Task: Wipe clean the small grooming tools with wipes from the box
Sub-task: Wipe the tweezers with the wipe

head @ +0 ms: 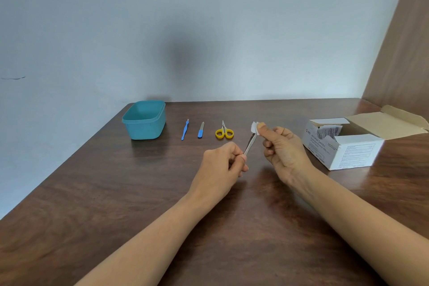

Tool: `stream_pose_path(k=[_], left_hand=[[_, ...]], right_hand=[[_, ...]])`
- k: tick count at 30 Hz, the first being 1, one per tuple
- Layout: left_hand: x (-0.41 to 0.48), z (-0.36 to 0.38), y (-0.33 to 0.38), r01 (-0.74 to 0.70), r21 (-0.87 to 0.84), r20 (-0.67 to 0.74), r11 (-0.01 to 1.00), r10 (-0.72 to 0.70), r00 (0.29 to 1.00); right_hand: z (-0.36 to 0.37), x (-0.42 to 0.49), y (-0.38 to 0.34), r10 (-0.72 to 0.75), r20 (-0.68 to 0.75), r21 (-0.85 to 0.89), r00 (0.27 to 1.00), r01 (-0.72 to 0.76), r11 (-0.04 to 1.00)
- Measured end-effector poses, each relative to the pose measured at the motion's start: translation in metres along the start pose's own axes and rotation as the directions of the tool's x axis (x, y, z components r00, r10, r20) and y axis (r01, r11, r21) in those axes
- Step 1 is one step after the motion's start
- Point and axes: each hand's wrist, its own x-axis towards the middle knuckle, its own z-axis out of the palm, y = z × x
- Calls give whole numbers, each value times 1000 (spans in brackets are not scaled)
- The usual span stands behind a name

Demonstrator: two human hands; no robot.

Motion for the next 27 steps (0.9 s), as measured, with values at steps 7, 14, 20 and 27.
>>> stream_pose_path(k=[7, 14, 20, 27], left_hand=[[-1, -2, 1, -9, -12, -38, 1000, 9, 999], [0, -1, 3, -3, -52, -34, 999, 1, 999], [-1, -2, 2, -26, -19, -98, 999, 24, 995], [-2, -4, 2, -63, 41, -135, 997, 68, 988]], right_hand=[[6, -12, 7, -55, 87, -155, 995, 68, 986], [6, -11, 4, -78, 67, -220, 995, 91, 971], [5, -11, 4, -50, 79, -223, 996, 67, 973], [7, -16, 15, -48, 128, -328, 991, 88, 941]])
